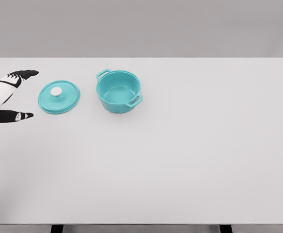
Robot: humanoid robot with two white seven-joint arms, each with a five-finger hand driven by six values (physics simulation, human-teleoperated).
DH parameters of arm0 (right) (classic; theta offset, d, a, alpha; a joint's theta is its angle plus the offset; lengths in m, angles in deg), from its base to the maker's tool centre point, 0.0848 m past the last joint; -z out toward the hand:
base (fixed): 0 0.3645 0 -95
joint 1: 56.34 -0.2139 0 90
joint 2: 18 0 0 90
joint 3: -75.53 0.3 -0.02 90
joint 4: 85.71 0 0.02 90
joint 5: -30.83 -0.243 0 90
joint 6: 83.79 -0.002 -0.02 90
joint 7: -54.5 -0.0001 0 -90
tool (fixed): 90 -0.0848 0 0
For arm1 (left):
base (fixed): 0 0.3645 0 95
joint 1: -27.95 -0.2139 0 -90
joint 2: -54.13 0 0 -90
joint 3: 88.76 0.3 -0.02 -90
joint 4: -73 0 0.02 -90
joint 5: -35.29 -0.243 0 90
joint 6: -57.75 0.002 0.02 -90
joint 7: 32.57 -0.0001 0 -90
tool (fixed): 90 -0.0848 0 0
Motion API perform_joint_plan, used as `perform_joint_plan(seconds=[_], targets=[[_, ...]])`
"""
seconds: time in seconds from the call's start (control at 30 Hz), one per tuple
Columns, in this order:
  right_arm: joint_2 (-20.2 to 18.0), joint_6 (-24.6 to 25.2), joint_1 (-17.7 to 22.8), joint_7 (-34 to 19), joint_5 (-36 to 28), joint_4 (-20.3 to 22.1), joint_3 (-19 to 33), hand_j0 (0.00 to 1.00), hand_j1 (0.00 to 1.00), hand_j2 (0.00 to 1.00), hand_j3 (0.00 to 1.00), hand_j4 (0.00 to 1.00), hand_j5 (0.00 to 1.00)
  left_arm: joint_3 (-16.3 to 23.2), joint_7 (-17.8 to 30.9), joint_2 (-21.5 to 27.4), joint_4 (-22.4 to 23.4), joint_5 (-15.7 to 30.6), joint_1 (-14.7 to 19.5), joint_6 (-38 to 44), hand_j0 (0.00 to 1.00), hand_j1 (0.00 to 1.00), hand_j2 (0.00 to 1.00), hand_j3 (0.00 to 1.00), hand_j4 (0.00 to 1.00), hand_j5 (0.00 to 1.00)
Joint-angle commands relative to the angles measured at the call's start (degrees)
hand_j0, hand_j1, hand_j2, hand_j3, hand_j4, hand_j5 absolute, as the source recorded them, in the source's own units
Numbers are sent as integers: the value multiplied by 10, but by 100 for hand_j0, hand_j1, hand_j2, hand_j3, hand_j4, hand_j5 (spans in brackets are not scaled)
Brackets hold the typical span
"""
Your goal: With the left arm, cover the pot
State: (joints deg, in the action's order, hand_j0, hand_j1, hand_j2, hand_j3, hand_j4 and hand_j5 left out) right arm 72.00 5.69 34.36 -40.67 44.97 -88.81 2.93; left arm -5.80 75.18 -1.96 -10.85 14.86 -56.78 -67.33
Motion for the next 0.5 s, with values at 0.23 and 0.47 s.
perform_joint_plan(seconds=[0.23, 0.47], targets=[[0, 0, 0, 0, 0, 0, 0, 100, 100, 100, 100, 100, 100, 1, 0, 1, 3, -1, 32, 1, 100, 100, 100, 100, 100, 100], [0, 0, 0, 0, 0, 0, 0, 100, 100, 100, 100, 100, 100, 42, 52, 1, 45, -4, 131, 1, 100, 100, 100, 100, 100, 100]])
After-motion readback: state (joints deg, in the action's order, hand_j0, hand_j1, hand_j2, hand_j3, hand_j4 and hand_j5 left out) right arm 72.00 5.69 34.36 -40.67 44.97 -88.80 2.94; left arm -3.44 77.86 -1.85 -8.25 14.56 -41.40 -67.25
